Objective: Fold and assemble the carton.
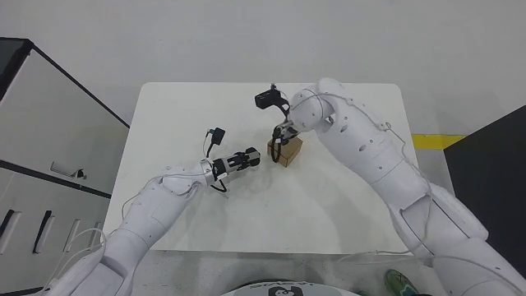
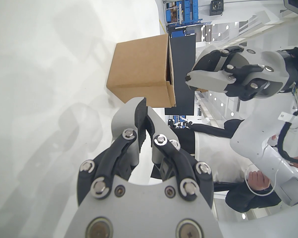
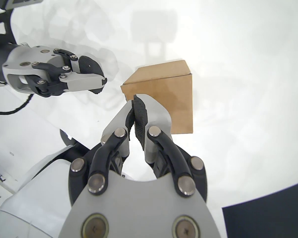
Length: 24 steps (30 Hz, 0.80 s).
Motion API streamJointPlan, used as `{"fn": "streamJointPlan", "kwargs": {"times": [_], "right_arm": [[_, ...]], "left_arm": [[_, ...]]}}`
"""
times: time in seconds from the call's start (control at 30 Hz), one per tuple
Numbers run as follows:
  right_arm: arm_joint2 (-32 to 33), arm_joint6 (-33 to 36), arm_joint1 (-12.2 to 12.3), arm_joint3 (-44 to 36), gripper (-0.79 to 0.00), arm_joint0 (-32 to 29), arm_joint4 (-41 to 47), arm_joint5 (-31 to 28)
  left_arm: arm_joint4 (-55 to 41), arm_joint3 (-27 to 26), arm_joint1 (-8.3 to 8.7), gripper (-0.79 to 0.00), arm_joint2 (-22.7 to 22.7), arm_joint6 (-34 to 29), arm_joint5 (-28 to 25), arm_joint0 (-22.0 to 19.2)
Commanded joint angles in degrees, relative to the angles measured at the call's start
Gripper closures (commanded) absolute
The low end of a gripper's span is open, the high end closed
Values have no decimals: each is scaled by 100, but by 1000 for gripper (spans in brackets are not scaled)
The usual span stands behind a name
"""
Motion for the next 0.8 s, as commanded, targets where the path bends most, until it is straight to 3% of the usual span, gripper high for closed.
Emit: {"fn": "streamJointPlan", "kwargs": {"times": [0.0,0.37,0.77], "right_arm": [[324,-73,80,-17,0,-142,215,-5],[1850,-361,397,220,0,-901,2169,-538],[1621,-372,384,825,0,-830,2617,-782]], "left_arm": [[0,0,0,0,0,0,0,0],[0,0,0,0,0,0,0,0],[0,0,0,0,0,0,0,0]]}}
